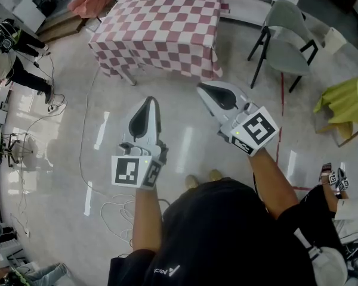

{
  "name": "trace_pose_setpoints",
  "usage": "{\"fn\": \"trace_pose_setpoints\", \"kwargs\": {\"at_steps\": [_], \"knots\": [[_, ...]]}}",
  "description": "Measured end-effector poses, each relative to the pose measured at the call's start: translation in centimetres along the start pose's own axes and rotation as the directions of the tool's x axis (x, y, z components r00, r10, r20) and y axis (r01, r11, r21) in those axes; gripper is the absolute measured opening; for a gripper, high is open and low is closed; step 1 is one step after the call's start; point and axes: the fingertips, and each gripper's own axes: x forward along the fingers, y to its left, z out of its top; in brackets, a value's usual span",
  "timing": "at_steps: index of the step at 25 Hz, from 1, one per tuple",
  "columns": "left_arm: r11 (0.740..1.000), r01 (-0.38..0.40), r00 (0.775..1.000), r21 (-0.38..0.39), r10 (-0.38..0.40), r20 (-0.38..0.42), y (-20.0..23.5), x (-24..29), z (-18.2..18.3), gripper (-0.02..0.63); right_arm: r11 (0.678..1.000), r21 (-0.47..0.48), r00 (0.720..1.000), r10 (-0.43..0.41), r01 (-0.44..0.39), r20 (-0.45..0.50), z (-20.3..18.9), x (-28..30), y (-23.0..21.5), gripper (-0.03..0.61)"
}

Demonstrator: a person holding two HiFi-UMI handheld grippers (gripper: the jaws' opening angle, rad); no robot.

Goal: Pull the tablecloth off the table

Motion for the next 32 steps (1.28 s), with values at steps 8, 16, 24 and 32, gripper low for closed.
{"fn": "trace_pose_setpoints", "kwargs": {"at_steps": [8, 16, 24, 32], "knots": [[1.000, 0.000, 1.000, 0.006, 0.000, 0.012, 4.1, -0.4, 0.5, 0.009, 1.000, -0.014, 1.000, -0.010, 0.010, 0.001, 0.1, 3.6, 0.8, 0.000], [1.000, 0.013, 0.999, 0.022, -0.014, 0.031, 10.1, -1.6, 0.7, 0.009, 0.999, -0.041, 1.000, -0.025, 0.025, -0.002, -0.7, 8.6, 2.8, 0.000], [1.000, 0.001, 0.999, -0.004, -0.001, 0.032, 15.3, -0.3, 1.0, 0.009, 0.998, -0.057, 1.000, -0.015, 0.014, -0.022, -2.1, 13.6, 2.8, 0.000], [0.998, -0.032, 0.999, 0.052, 0.031, 0.017, 22.2, 5.8, -1.2, 0.009, 0.997, -0.083, 1.000, 0.005, -0.007, -0.021, -4.1, 21.1, -3.0, 0.000]]}}
